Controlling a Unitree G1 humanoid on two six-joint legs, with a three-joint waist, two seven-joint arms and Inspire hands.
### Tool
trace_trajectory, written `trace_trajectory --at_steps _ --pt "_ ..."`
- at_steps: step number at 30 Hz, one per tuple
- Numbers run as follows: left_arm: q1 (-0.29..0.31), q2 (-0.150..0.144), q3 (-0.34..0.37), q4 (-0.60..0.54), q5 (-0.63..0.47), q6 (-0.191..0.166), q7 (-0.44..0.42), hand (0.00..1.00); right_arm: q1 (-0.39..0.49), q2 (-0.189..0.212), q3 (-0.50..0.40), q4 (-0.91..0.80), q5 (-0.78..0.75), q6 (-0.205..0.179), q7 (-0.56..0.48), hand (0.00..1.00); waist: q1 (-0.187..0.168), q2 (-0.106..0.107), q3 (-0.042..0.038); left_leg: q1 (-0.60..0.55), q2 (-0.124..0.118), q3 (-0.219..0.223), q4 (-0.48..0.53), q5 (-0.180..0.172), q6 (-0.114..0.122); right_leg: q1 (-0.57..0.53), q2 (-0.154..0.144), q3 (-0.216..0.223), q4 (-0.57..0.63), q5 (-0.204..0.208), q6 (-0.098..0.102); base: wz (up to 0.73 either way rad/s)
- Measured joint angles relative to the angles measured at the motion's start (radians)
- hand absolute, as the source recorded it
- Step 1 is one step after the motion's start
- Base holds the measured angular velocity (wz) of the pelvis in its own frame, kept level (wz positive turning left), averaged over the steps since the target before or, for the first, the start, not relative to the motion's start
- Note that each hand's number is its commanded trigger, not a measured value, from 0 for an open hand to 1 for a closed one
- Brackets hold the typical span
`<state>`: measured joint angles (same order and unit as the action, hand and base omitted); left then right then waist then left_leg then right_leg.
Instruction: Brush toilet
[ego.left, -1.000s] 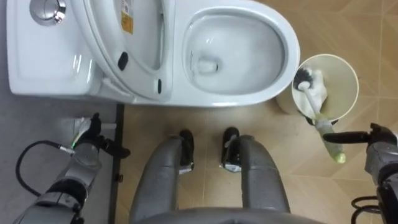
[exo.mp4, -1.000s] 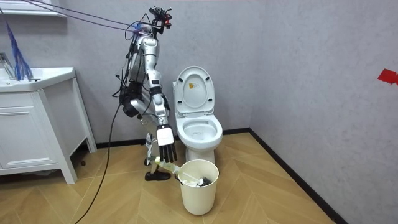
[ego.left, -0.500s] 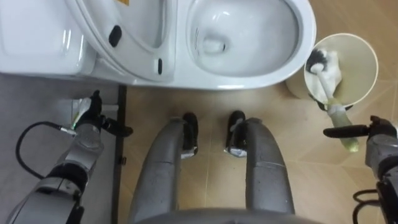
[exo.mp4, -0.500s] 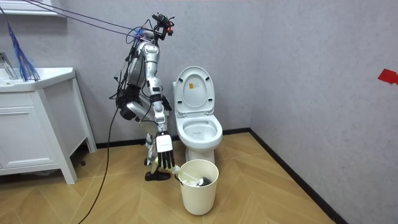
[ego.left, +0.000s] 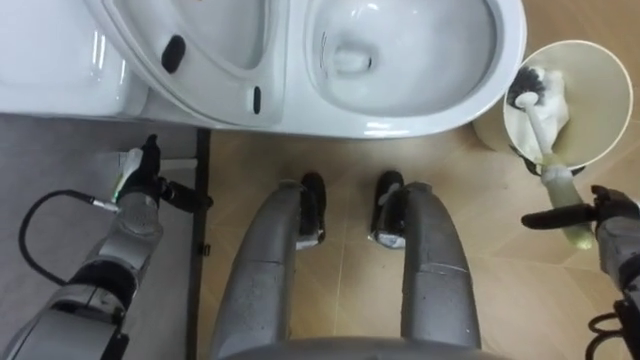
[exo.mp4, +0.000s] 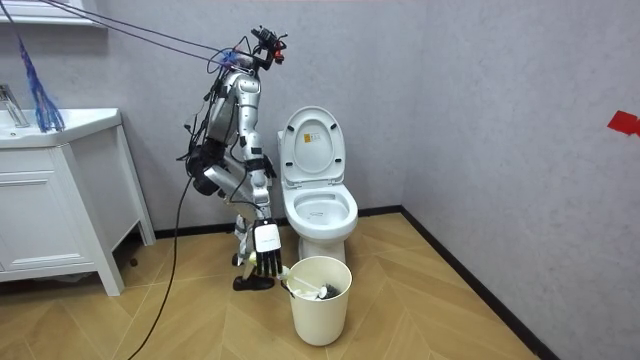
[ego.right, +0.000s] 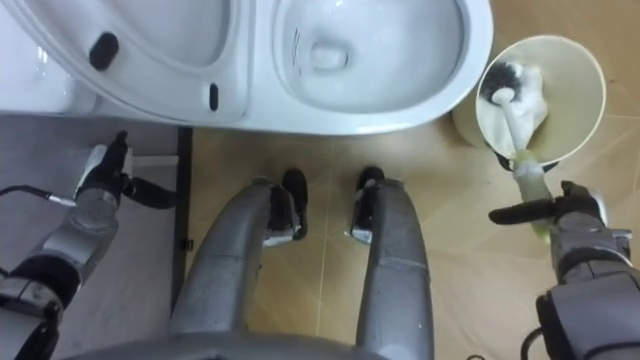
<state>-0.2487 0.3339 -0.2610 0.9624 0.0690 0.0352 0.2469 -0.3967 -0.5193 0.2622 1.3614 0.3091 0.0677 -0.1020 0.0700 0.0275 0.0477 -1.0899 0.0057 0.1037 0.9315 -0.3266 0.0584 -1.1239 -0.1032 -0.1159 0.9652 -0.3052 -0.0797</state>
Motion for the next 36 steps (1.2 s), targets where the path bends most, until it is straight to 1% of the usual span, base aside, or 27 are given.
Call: trace_trajectory --at_steps 4,8,10,14,17,20,22,24,25,28,36 --pt "0.001 0.000 -0.020 0.000 0.000 0.001 0.011 0.00 -0.011 0.000 0.032 0.001 0.000 0.000 0.012 0.00 0.007 0.000 0.0001 -0.014 -0.002 0.000 0.018 -0.002 -0.003 -0.014 -0.003 0.000 0.023 -0.008 -0.005 0.02" --pt "0.000 0.000 -0.020 0.003 -0.001 0.002 0.012 0.00 -0.016 -0.001 0.032 0.000 0.000 0.012 0.016 0.00 0.013 0.000 0.0002 -0.019 -0.001 -0.005 0.027 -0.006 -0.008 -0.017 -0.002 -0.007 0.032 -0.012 -0.011 0.01" --pt "0.001 0.000 -0.020 0.004 -0.002 0.002 0.016 0.00 -0.021 -0.003 0.032 -0.002 -0.001 0.012 0.016 0.00 0.016 0.000 0.0002 -0.029 0.000 -0.006 0.028 -0.007 -0.015 -0.028 -0.001 -0.007 0.033 -0.011 -0.012 0.00" --pt "0.001 0.000 -0.020 0.001 -0.037 0.001 0.029 0.00 -0.035 -0.006 0.032 -0.002 0.000 0.015 0.016 0.00 0.016 -0.001 0.0008 -0.056 -0.001 -0.012 0.040 -0.006 -0.017 -0.054 -0.005 -0.011 0.048 -0.012 -0.017 0.03" --pt "0.001 0.000 -0.020 -0.002 -0.038 0.001 0.037 0.00 -0.045 -0.006 0.032 -0.001 0.000 0.017 0.016 0.00 0.014 -0.004 0.0022 -0.084 -0.004 -0.023 0.050 -0.002 -0.016 -0.075 -0.011 -0.024 0.060 -0.017 -0.024 0.13" --pt "0.001 0.003 -0.019 -0.004 -0.037 0.002 0.047 0.00 -0.056 -0.007 0.032 -0.001 0.000 0.017 0.016 0.00 0.016 -0.010 0.0054 -0.109 -0.004 -0.029 0.076 -0.007 -0.021 -0.094 -0.014 -0.033 0.081 -0.027 -0.031 0.08" --pt "0.001 0.012 -0.019 -0.018 -0.037 0.002 0.048 0.00 -0.077 -0.007 0.032 -0.001 0.000 0.017 0.016 0.00 0.015 -0.014 0.0065 -0.133 -0.006 -0.036 0.095 -0.009 -0.024 -0.115 -0.019 -0.038 0.100 -0.033 -0.034 0.07" --pt "0.001 0.017 -0.019 -0.035 -0.037 0.003 0.048 0.00 -0.089 -0.007 0.033 -0.001 0.002 0.018 0.016 0.00 0.016 -0.014 0.0067 -0.147 -0.007 -0.044 0.111 -0.012 -0.026 -0.123 -0.020 -0.044 0.112 -0.037 -0.036 0.07" --pt "0.002 0.020 -0.019 -0.041 -0.037 0.003 0.049 0.00 -0.094 -0.007 0.035 -0.001 0.005 0.019 0.017 0.00 0.019 -0.014 0.0065 -0.154 -0.011 -0.054 0.119 -0.014 -0.029 -0.125 -0.022 -0.050 0.117 -0.039 -0.037 0.10" --pt "0.002 0.027 -0.019 -0.045 -0.037 0.002 0.051 0.00 -0.100 -0.007 0.053 -0.002 0.006 0.019 0.018 0.00 0.020 -0.014 0.0064 -0.166 -0.013 -0.064 0.132 -0.017 -0.034 -0.129 -0.023 -0.058 0.122 -0.040 -0.037 0.07" --pt "0.002 0.028 -0.020 -0.045 -0.037 0.002 0.053 0.00 -0.090 -0.007 0.074 0.002 0.007 0.020 0.027 0.00 0.022 -0.012 0.0057 -0.177 -0.018 -0.064 0.143 -0.021 -0.028 -0.137 -0.031 -0.061 0.129 -0.038 -0.033 0.00"
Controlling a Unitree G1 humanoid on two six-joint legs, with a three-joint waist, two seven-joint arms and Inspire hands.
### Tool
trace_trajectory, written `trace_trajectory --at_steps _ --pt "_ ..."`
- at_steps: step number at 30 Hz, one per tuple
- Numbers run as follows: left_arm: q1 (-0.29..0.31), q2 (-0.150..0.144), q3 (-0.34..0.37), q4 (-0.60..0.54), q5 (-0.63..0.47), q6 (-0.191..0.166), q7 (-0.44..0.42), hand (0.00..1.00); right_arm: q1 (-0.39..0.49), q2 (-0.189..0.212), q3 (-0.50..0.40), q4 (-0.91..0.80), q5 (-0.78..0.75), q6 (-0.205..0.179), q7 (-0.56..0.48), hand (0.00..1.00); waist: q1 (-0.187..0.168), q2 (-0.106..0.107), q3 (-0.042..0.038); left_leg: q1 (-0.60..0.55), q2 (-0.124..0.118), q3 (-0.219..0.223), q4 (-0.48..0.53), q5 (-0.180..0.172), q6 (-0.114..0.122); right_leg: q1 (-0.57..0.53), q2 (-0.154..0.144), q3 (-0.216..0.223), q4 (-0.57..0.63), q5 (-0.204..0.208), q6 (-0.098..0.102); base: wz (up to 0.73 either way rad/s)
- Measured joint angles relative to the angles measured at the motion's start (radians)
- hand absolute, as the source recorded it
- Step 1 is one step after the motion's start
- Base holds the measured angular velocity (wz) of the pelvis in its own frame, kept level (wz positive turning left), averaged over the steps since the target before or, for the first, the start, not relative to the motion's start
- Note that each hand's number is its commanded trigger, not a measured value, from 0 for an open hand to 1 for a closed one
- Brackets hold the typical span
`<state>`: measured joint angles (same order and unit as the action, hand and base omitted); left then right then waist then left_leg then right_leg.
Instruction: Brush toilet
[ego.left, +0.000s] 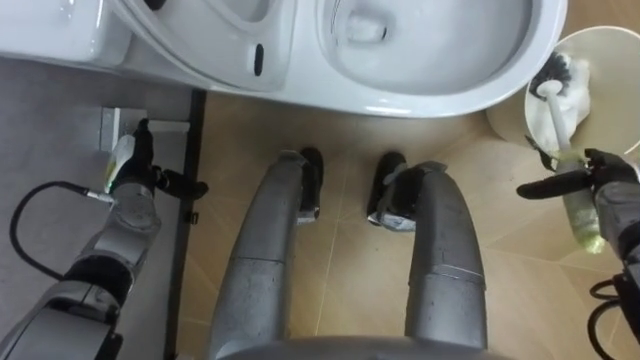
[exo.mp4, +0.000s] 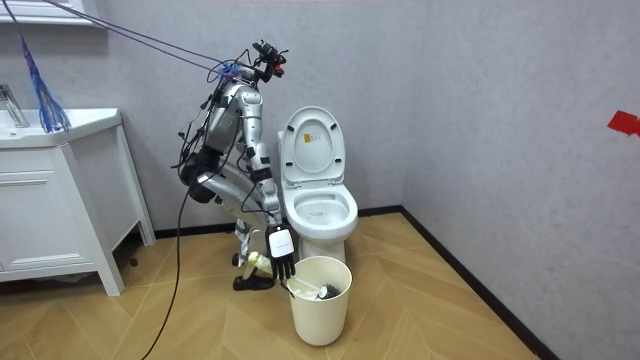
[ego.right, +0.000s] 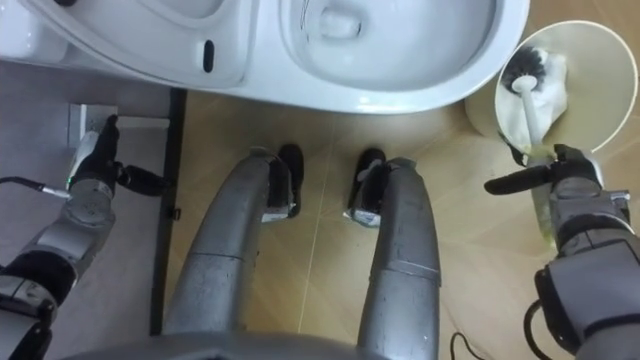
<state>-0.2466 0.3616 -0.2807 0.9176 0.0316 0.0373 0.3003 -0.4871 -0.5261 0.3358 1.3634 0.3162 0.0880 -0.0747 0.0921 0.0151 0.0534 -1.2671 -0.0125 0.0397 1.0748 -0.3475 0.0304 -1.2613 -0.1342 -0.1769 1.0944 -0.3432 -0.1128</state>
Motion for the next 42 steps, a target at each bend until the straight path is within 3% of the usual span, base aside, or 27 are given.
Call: trace_trajectory --at_steps 16,30,36,42 --pt "-0.002 0.004 -0.016 -0.004 0.000 0.000 -0.006 0.00 0.018 -0.023 0.036 0.009 0.042 0.001 0.025 0.00 0.023 0.003 -0.0011 -0.012 0.000 0.000 -0.001 0.001 0.003 -0.013 0.000 -0.001 0.000 -0.002 -0.001 0.00" --pt "0.023 0.004 -0.016 -0.003 0.000 0.009 -0.001 0.00 0.059 -0.037 0.035 0.020 0.049 0.000 0.068 0.00 0.021 0.002 -0.0027 0.019 -0.002 0.001 -0.002 0.002 0.005 0.019 -0.001 -0.001 -0.001 -0.001 0.000 0.00" --pt "0.060 0.007 -0.017 -0.004 0.000 0.022 -0.002 0.00 0.092 -0.038 0.035 0.086 0.048 0.034 0.078 0.00 0.013 0.000 -0.0089 0.053 -0.005 0.000 -0.007 0.002 0.005 0.055 -0.004 -0.001 -0.006 -0.002 0.004 0.01" --pt "0.083 0.014 -0.017 -0.004 0.000 0.032 -0.002 0.00 0.106 -0.038 0.034 0.090 0.035 0.037 0.077 0.00 -0.007 -0.008 -0.0145 0.077 0.000 0.000 -0.010 0.000 0.002 0.081 0.002 0.000 -0.017 0.002 0.009 -0.02"
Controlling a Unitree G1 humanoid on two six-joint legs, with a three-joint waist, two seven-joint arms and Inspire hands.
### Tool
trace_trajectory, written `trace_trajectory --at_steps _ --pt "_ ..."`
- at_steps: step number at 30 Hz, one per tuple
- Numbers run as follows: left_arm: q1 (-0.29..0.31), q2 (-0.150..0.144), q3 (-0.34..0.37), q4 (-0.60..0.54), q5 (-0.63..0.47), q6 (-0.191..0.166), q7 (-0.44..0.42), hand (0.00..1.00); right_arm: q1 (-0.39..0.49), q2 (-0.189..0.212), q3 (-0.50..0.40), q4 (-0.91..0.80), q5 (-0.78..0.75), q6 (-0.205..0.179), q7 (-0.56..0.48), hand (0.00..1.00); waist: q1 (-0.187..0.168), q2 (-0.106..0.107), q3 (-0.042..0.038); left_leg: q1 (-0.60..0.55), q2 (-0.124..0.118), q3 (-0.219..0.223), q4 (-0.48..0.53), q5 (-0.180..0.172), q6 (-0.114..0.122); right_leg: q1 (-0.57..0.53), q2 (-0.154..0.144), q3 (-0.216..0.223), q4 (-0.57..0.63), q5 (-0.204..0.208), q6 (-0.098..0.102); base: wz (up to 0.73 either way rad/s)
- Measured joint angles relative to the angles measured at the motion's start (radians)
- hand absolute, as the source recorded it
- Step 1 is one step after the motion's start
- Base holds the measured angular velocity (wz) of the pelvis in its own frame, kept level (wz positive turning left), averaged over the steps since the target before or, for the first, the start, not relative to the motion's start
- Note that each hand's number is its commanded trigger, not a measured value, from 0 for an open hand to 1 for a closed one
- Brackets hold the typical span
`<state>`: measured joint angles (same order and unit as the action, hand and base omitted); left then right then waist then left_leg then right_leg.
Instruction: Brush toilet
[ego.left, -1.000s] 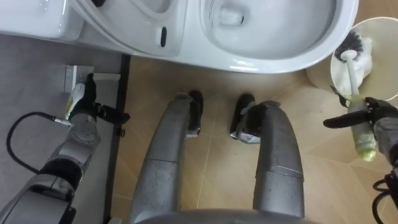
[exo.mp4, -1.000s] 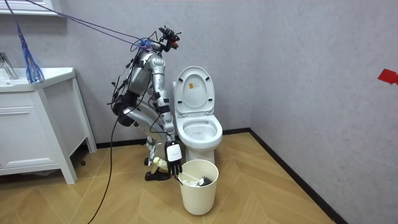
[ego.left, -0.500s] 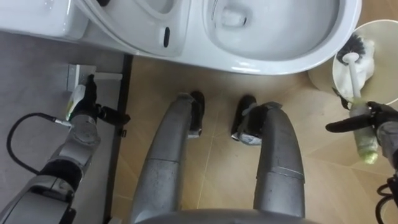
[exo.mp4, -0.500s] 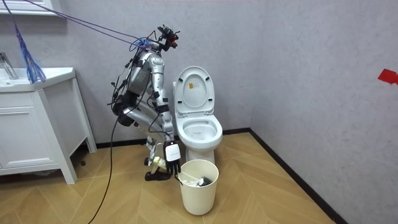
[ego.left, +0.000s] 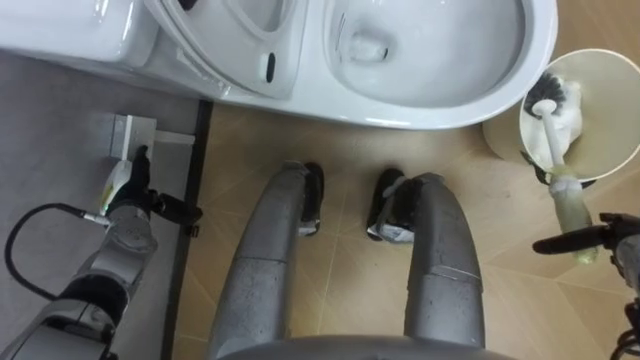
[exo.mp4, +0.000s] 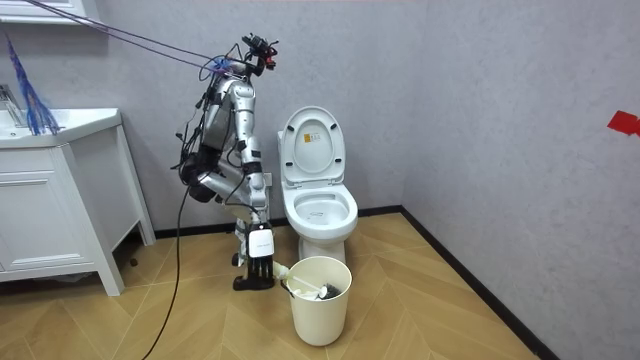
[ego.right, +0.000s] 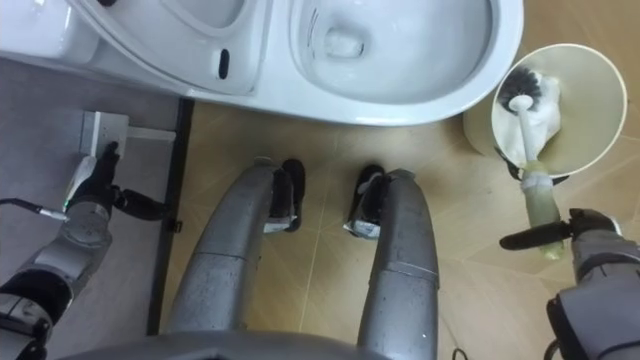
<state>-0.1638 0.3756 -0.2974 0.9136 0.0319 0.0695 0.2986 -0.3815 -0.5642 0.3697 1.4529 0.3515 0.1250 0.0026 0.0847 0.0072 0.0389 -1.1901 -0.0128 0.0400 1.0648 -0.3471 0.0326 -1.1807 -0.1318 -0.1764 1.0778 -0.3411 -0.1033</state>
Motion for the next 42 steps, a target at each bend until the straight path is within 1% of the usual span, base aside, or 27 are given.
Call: trace_trajectory --at_steps 2,3,4,6,20,29,33,39,42 --pt "0.004 0.001 0.000 0.000 0.000 0.010 0.000 0.00 0.001 0.000 0.000 0.022 -0.002 0.001 0.001 0.00 -0.002 -0.001 -0.0004 0.017 -0.001 0.000 -0.004 0.000 0.000 0.018 0.000 0.000 -0.005 0.000 0.001 0.00" --pt "0.008 0.006 0.000 0.000 -0.001 0.012 0.000 0.00 0.002 -0.001 0.000 0.031 -0.001 0.006 0.000 0.00 -0.001 -0.002 -0.0011 0.026 0.000 0.000 -0.008 0.000 0.000 0.027 0.000 -0.001 -0.008 0.000 0.003 0.00" --pt "0.012 0.012 0.000 -0.001 -0.001 0.012 0.000 0.00 0.009 -0.001 0.001 0.031 0.000 0.008 0.000 0.00 0.000 -0.004 -0.0026 0.034 0.000 0.000 -0.013 0.001 0.001 0.035 0.000 -0.002 -0.014 0.000 0.006 0.00" --pt "0.014 0.016 0.000 0.000 -0.001 0.013 0.000 0.00 0.019 -0.001 0.001 0.031 0.000 0.009 0.000 0.00 0.000 -0.005 -0.0027 0.045 -0.001 0.000 -0.023 0.004 0.004 0.046 -0.001 -0.002 -0.023 0.002 0.008 0.00" --pt "0.018 0.020 0.000 -0.001 -0.001 0.013 0.000 0.00 0.035 -0.001 0.001 0.031 0.001 0.009 0.000 0.00 0.005 -0.005 -0.0028 0.050 -0.001 0.001 -0.029 0.001 0.008 0.053 0.000 -0.003 -0.032 0.003 0.009 0.00" --pt "0.015 0.020 -0.002 0.001 -0.001 0.013 0.000 0.00 0.028 -0.001 0.001 0.028 0.006 0.010 0.001 0.00 0.011 -0.001 -0.0028 0.008 0.000 0.002 -0.018 0.001 0.009 0.008 -0.001 -0.002 -0.019 0.002 0.008 0.00" --pt "0.007 0.020 -0.003 -0.001 -0.001 0.012 0.000 0.00 0.023 -0.001 0.001 0.021 0.016 0.009 0.000 0.00 0.025 0.002 -0.0032 -0.006 0.000 0.002 -0.017 0.000 0.008 -0.007 0.000 -0.001 -0.016 0.001 0.006 0.00" --pt "-0.011 0.019 -0.025 0.000 -0.002 0.012 0.001 0.00 -0.032 -0.001 0.001 0.000 0.049 0.006 -0.015 0.00 0.032 0.009 -0.0024 -0.041 -0.002 0.015 -0.001 -0.002 0.009 -0.052 -0.007 0.011 0.016 -0.006 0.002 0.02" --pt "-0.013 0.019 -0.032 -0.001 -0.001 0.012 0.004 0.00 -0.043 -0.001 0.002 -0.024 0.062 0.006 -0.019 0.00 0.037 0.009 -0.0021 -0.057 -0.001 0.014 0.004 -0.003 0.006 -0.069 -0.006 0.011 0.023 -0.009 -0.002 0.01"
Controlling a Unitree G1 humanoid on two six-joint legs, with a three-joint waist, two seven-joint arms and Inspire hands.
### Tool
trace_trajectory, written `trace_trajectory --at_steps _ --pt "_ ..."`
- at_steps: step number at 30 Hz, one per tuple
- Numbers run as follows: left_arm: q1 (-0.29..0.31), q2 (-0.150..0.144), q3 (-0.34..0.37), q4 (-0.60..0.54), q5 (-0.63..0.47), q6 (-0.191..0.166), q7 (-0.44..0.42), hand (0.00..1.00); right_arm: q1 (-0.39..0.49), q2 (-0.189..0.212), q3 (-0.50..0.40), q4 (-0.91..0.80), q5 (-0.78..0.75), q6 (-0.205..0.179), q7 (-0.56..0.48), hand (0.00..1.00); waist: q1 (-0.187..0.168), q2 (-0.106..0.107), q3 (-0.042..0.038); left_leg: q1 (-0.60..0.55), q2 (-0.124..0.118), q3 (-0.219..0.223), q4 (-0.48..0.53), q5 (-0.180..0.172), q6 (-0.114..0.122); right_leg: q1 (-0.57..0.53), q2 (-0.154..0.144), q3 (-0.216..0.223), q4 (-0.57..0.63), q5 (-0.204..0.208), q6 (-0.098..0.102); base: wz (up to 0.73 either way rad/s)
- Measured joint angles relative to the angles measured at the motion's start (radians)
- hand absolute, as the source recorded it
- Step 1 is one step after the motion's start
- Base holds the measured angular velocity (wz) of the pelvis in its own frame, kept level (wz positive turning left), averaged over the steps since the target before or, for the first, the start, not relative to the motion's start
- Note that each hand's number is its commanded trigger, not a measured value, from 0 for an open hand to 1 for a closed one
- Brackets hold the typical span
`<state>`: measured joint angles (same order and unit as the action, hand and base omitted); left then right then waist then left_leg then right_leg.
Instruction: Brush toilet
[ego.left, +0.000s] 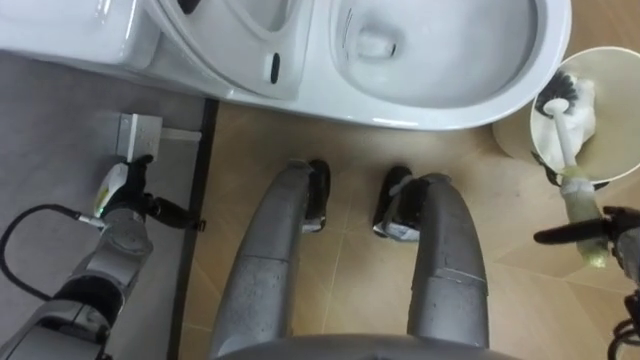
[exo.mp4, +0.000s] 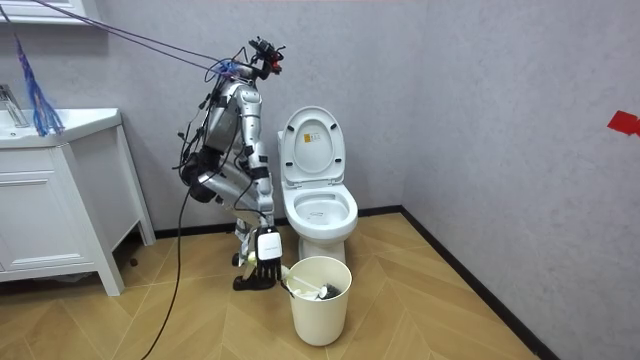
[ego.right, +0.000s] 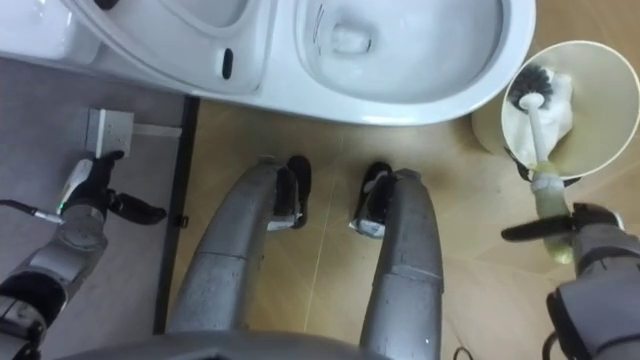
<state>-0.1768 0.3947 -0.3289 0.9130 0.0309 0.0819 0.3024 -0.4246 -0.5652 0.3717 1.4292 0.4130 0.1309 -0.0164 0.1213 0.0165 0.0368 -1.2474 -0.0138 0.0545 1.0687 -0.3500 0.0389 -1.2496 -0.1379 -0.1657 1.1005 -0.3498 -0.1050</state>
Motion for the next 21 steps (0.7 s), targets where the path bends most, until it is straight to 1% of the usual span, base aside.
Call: trace_trajectory --at_steps 9,14,19,21 --pt "-0.001 0.000 -0.008 -0.010 0.000 0.004 0.019 0.00 -0.008 -0.001 0.000 -0.015 0.022 -0.001 -0.018 0.00 -0.004 -0.002 0.0014 -0.019 0.001 -0.003 0.007 -0.002 -0.004 -0.021 0.000 0.000 0.011 -0.007 -0.007 0.01" --pt "-0.001 0.000 -0.008 -0.030 -0.001 0.003 0.034 0.00 -0.009 -0.001 -0.001 -0.033 0.028 -0.005 -0.029 0.00 -0.007 -0.005 0.0029 -0.020 0.000 -0.004 0.007 -0.004 -0.008 -0.021 0.000 0.000 0.011 -0.008 -0.007 0.00" --pt "-0.001 0.000 -0.008 -0.028 -0.002 0.004 0.042 0.00 -0.011 -0.001 0.000 -0.033 0.053 -0.007 -0.037 0.00 -0.009 -0.012 0.0073 -0.021 0.001 -0.005 0.007 -0.005 -0.008 -0.021 0.001 -0.001 0.010 -0.009 -0.006 0.00" --pt "-0.001 0.000 -0.008 -0.028 -0.002 0.005 0.042 0.00 -0.011 -0.001 0.000 -0.033 0.054 -0.007 -0.036 0.00 -0.011 -0.012 0.0074 -0.022 0.001 -0.005 0.007 -0.005 -0.007 -0.021 0.001 -0.001 0.010 -0.009 -0.006 0.00"
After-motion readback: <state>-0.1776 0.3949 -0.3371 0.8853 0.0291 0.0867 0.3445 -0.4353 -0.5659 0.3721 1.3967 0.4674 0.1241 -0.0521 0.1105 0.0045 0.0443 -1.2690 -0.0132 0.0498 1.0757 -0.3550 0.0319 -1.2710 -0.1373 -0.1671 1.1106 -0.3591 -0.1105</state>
